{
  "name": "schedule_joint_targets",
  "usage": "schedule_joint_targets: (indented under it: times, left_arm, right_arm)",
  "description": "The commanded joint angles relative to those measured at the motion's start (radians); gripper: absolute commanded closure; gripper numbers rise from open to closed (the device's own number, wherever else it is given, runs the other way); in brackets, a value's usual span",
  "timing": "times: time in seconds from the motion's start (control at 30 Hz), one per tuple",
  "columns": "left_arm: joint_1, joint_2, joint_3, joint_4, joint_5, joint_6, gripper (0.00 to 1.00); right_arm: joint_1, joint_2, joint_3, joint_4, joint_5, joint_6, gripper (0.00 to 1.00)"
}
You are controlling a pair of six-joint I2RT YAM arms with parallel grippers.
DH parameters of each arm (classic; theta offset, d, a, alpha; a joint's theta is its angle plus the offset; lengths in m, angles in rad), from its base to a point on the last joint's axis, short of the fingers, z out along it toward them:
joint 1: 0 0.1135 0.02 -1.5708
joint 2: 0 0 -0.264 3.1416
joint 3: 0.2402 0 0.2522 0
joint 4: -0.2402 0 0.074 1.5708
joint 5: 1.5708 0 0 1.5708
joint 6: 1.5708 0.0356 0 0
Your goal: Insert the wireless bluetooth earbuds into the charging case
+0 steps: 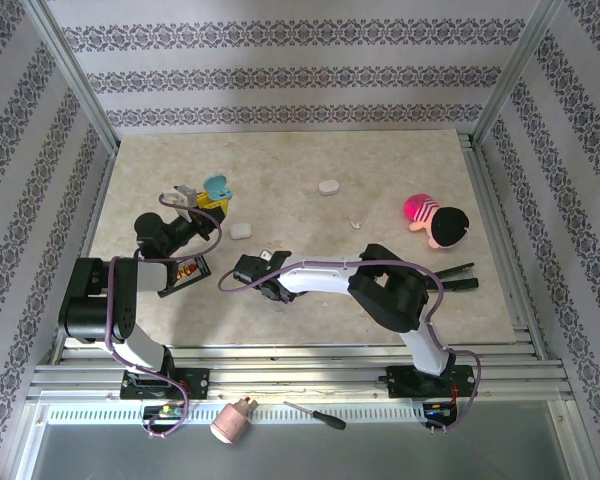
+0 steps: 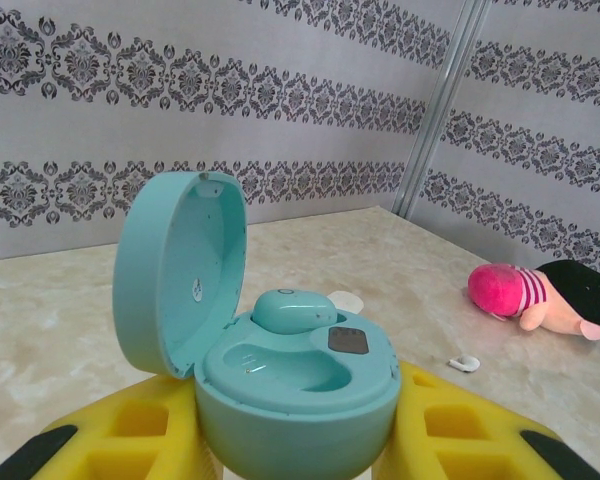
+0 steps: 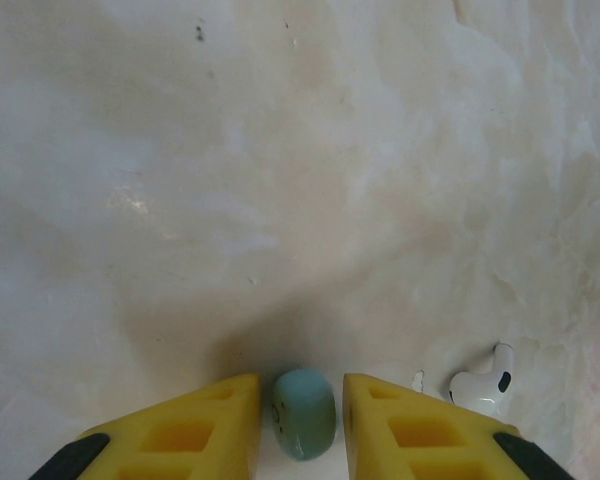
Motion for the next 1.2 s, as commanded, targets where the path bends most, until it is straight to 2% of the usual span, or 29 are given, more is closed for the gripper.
schedule_joint_targets:
  times: [0.0,0.3,0.53,0.77,0.87,1.07,1.17]
  left_arm:
    - [0.011,-0.022,0.009,0.003,0.013,0.015,0.81]
    - [0.011,-0.016,0.006,0.019,0.019,0.007,0.8]
    - [0.008,0.012,0.001,0.097,0.037,-0.029,0.81]
    - [-0.015,0.045,0.006,0.163,0.049,-0.067,0.81]
    - [-0.032,0.047,0.006,0.162,0.051,-0.06,0.81]
    - [-0.12,0.073,-0.007,0.163,0.066,-0.008,0.81]
    - [-0.181,0.091,-0.009,0.162,0.109,0.058,0.81]
  right_arm:
    - [-0.01,0.022,0.015,-0.033,0.033,-0.01,0.72]
    - [-0.037,-0.002,-0.001,-0.021,0.02,-0.018,0.81]
    - [-0.09,-0.152,-0.065,0.047,-0.116,0.054,0.82]
    - [-0.2,-0.345,-0.151,0.152,-0.364,0.198,0.81]
    - [-0.263,-0.424,-0.208,0.231,-0.519,0.272,0.81]
    - [-0.395,-0.585,-0.344,0.445,-0.868,0.378,0.81]
    - [-0.421,-0.632,-0.344,0.451,-0.95,0.355,0.8]
